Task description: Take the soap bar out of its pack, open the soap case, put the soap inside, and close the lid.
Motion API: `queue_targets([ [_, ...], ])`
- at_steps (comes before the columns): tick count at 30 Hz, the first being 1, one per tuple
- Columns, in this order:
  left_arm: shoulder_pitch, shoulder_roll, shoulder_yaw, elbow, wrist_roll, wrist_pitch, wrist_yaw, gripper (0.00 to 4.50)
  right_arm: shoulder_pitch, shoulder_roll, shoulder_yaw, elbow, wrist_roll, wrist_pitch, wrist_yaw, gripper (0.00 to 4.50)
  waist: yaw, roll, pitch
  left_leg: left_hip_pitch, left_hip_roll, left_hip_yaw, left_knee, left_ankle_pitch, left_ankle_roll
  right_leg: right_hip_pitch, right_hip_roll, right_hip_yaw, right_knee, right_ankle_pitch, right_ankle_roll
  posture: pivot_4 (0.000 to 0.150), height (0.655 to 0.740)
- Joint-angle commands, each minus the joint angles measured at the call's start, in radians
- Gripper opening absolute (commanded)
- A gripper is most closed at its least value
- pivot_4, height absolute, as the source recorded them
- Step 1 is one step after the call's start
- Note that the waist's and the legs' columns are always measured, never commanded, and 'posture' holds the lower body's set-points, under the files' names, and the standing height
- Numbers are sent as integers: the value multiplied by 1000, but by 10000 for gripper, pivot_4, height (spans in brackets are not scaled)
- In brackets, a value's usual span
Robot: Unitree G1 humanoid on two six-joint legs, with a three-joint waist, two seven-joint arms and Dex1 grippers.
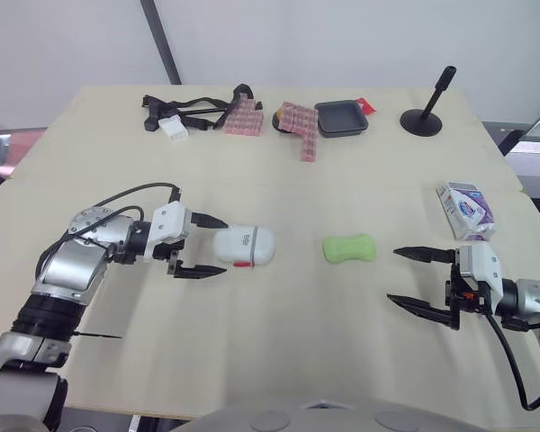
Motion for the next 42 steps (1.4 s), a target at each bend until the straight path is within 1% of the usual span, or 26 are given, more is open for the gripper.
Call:
queue_targets([
  [1,-46,-6,-23,53,48,-45,-15,45000,10,-12,-28,1,1,-27,-6,44720,2,0,0,0,0,0,0,0,0,0,0,0,0,0,0,1500,7400],
  [5,-66,-23,-40,92,67,-74,-24,45000,12,-11,-28,3,2,-30,-18,44720,1,0,0,-2,0,0,0,0,0,-1,0,-1,0,0,0,1500,7400],
  [10,-110,-71,-82,180,139,-162,-2,45000,28,-4,-35,-15,23,-12,-38,44720,6,-1,-1,-3,0,0,1,0,1,0,-1,-3,0,0,0,1500,7400],
  [14,-134,-96,-95,224,157,-196,2,45000,28,-6,-33,-29,31,-1,-50,44720,5,-1,-1,-4,0,0,2,0,1,0,-2,-4,0,0,0,1500,7400],
  [18,-142,-111,-94,220,149,-192,-5,45000,29,-14,-32,-38,33,6,-56,44720,4,-1,-1,-5,1,0,2,0,1,-1,-2,-5,0,0,0,1500,7400],
  [26,-140,-106,-70,202,114,-176,-9,45000,47,-28,-34,-43,27,7,-51,44720,5,-1,-1,-6,1,0,3,1,2,-1,-3,-7,0,0,-1,1500,7400],
  [31,-120,-99,-63,147,75,-118,-29,45000,44,-32,-31,-40,25,8,-51,44720,4,-1,-1,-7,1,0,3,1,2,-1,-3,-8,0,-1,-1,1500,7400],
  [35,-112,-108,-80,130,90,-127,-33,45000,33,-37,-25,-22,18,2,-43,44720,4,-1,-1,-7,1,0,3,1,2,-1,-4,-8,0,-1,-1,1500,7400],
  [42,-120,-128,-94,166,120,-164,-22,45000,37,-41,-27,5,15,-18,-29,44720,4,-1,-1,-8,1,0,4,1,3,-1,-5,-10,0,-1,-1,1500,7400],
])
